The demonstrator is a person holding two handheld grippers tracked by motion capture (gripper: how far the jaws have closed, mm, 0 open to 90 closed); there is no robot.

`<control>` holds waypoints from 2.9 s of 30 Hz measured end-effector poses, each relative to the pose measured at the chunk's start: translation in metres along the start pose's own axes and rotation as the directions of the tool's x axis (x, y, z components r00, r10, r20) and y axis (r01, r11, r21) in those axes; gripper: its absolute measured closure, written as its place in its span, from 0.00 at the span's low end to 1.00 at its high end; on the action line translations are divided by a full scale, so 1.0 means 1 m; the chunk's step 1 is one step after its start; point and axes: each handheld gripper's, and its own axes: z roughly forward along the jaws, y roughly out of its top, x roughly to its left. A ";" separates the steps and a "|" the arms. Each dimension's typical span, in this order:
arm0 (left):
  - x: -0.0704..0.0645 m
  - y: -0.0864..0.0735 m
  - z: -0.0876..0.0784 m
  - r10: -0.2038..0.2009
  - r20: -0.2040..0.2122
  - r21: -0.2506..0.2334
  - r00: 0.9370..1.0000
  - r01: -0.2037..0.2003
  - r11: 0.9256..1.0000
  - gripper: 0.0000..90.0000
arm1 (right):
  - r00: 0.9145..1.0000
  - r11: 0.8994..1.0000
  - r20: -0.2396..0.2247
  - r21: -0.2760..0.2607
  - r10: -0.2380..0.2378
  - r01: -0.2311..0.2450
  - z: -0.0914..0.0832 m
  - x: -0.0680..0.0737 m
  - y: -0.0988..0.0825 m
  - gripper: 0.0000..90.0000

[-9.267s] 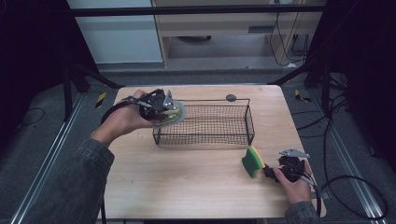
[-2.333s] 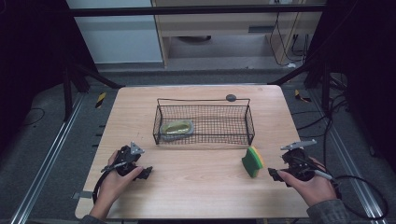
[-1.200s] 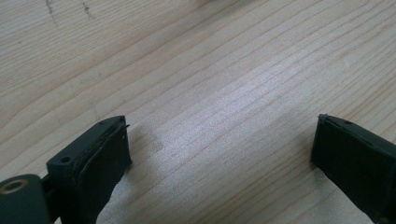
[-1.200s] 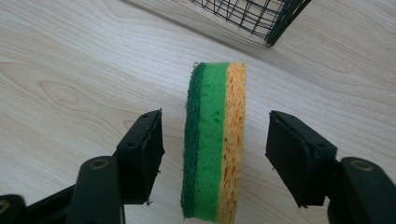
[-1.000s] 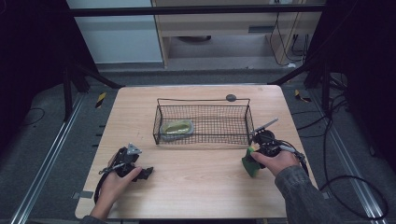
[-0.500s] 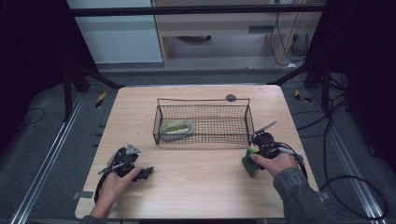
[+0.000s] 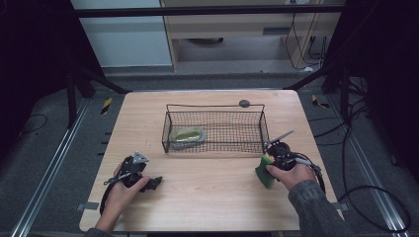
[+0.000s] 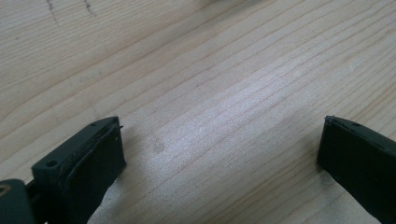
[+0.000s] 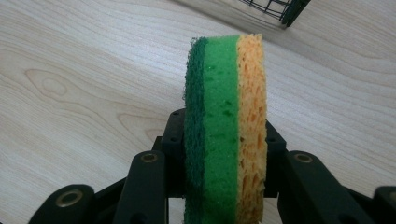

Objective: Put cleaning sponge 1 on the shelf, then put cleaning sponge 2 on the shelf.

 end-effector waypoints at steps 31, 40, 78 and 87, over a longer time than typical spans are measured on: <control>0.000 -0.007 0.002 -0.015 -0.006 -0.081 1.000 0.014 0.997 0.00 | 0.999 0.963 0.046 -0.270 0.015 -0.002 -0.109 -0.028 0.048 0.72; 0.002 -0.012 0.004 -0.011 -0.002 -0.138 1.000 0.010 0.990 0.00 | 0.997 0.954 0.073 -0.293 -0.038 0.058 -0.119 -0.022 0.084 0.72; 0.003 -0.011 0.005 -0.010 -0.004 -0.138 1.000 0.010 0.990 0.00 | 0.994 0.958 0.091 -0.276 -0.053 0.077 -0.071 -0.029 0.145 0.72; 0.003 -0.011 0.005 -0.010 -0.004 -0.138 1.000 0.009 0.990 0.00 | 0.992 0.970 0.101 -0.225 -0.072 0.093 -0.051 -0.028 0.144 0.72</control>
